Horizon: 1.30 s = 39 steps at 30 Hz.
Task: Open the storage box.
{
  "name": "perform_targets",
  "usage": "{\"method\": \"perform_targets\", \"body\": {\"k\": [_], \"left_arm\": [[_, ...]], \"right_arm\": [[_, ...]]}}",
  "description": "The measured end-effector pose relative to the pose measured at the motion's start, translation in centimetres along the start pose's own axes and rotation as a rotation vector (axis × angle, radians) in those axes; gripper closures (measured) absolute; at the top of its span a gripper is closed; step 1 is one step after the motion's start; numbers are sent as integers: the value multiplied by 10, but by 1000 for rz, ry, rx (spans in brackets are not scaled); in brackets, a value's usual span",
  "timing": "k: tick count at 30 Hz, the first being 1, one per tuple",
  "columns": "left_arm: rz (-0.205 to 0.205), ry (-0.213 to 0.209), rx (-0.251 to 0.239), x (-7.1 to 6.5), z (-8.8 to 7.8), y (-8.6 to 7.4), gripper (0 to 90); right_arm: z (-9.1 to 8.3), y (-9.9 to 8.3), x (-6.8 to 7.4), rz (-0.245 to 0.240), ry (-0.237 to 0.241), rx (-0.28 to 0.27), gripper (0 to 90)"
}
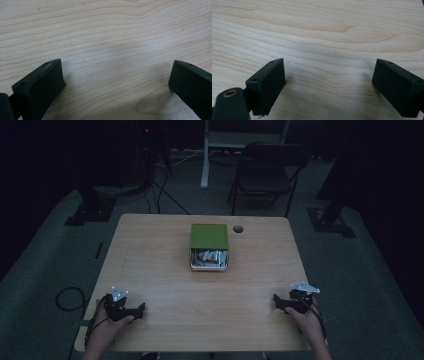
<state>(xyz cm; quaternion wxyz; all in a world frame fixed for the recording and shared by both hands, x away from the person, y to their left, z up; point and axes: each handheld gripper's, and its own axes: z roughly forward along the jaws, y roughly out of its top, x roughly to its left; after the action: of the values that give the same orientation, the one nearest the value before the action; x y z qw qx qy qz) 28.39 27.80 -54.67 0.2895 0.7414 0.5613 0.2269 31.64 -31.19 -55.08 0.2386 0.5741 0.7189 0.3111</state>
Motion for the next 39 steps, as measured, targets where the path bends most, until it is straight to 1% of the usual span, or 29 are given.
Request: {"method": "perform_targets", "body": {"k": [17, 25, 26, 27, 28, 30, 32, 33, 34, 36, 37, 38, 39], "left_arm": [[11, -10, -1, 1, 1, 0, 1], [11, -11, -1, 1, 1, 0, 1], [11, -11, -2, 1, 1, 0, 1], [11, -11, -2, 1, 1, 0, 1], [11, -11, -2, 1, 1, 0, 1], [14, -12, -1, 1, 1, 1, 0], [15, -13, 0, 1, 1, 1, 1], [16, -13, 0, 1, 1, 1, 0], [16, -12, 0, 1, 1, 1, 0], [16, -13, 0, 1, 1, 1, 1], [16, -13, 0, 1, 1, 1, 0], [16, -13, 0, 1, 1, 1, 1], [16, -12, 0, 1, 1, 1, 1]], "right_arm": [[0, 0, 0, -2, 2, 1, 107], [0, 0, 2, -15, 10, 0, 108], [0, 0, 5, -22, 18, 1, 108], [0, 0, 5, -22, 18, 1, 108], [0, 0, 10, -34, 34, -1, 109], [1, 2, 14, -26, 48, -6, 111], [1, 3, 15, -21, 51, -10, 111], [0, 5, 19, -41, 41, -14, 111], [0, 5, 19, -41, 41, -14, 111], [-2, 7, 24, -75, 22, -23, 113], [-2, 7, 24, -75, 22, -23, 113], [-3, 9, 28, -102, 14, -27, 114], [-4, 9, 30, -119, 5, -31, 114]]}}
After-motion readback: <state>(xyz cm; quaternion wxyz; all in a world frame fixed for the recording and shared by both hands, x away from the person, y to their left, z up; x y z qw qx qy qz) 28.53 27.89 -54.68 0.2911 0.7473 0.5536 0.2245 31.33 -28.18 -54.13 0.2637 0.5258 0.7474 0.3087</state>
